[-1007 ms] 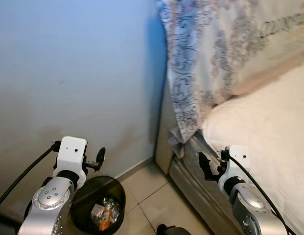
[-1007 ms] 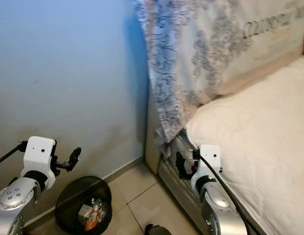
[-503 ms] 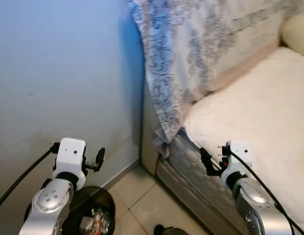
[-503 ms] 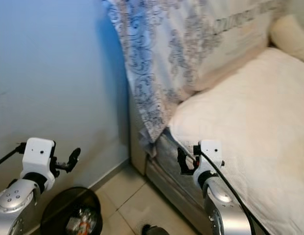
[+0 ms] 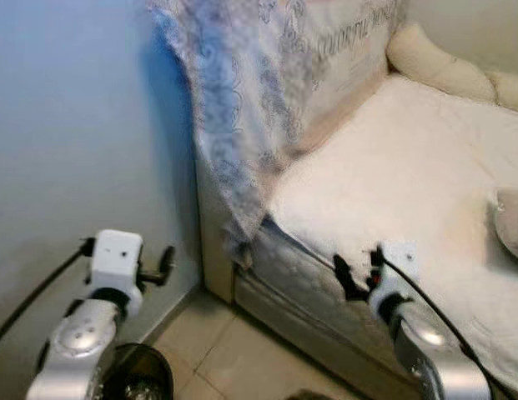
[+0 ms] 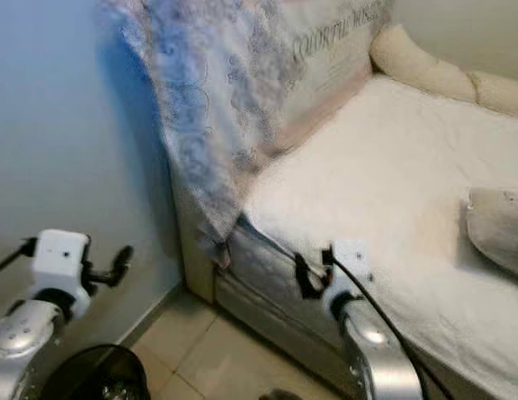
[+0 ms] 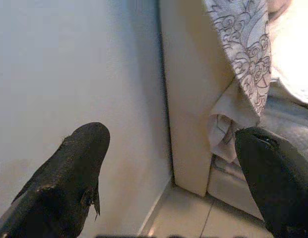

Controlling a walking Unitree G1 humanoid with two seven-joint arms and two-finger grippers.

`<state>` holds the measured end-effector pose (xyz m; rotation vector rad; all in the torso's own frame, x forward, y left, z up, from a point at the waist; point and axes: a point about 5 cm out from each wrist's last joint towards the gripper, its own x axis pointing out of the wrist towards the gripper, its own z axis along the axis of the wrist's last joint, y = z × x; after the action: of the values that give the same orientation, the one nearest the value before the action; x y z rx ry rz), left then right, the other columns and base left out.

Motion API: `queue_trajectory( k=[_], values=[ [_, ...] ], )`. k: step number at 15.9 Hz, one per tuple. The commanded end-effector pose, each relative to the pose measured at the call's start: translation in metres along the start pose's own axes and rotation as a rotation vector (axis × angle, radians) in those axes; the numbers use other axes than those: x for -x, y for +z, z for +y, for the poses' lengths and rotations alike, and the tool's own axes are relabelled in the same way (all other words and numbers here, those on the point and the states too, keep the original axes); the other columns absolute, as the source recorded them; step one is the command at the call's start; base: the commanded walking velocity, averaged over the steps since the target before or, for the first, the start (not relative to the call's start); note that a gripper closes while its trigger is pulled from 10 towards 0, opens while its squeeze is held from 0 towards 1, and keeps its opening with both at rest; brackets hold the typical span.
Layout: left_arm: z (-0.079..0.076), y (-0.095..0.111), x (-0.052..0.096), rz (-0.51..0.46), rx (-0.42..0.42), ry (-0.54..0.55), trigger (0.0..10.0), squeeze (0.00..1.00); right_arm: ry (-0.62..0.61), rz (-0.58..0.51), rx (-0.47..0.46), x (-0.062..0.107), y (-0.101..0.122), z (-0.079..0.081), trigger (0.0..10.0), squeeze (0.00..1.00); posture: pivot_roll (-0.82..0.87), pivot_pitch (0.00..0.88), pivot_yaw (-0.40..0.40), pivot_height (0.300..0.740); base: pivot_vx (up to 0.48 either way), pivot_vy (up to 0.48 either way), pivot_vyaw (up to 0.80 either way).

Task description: Clean up the room

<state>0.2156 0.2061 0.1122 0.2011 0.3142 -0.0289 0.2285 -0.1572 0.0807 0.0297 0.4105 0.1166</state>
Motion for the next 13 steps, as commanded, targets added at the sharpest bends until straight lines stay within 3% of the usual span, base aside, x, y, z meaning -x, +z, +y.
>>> queue_trajectory(
  k=[1,11,13],
  values=[
    [-0.009,0.006,-0.003,-0.025,0.004,-0.031,10.0,0.0,-0.039,0.011,0.011,0.002,-0.002,-0.009,10.0,0.0,-0.06,0.0,-0.028,0.74,0.0,0.0,-0.76],
    [-0.018,0.016,-0.012,-0.091,-0.021,-0.025,10.0,0.0,-0.03,0.002,0.023,-0.005,0.0,-0.005,10.0,0.0,-0.07,0.0,-0.036,0.74,0.0,0.0,-0.77],
    [-0.02,0.021,-0.015,-0.111,-0.043,-0.034,10.0,0.0,0.002,-0.013,0.021,-0.005,0.002,-0.003,10.0,0.0,-0.06,0.0,-0.041,0.74,0.0,0.0,0.0]
  ],
)
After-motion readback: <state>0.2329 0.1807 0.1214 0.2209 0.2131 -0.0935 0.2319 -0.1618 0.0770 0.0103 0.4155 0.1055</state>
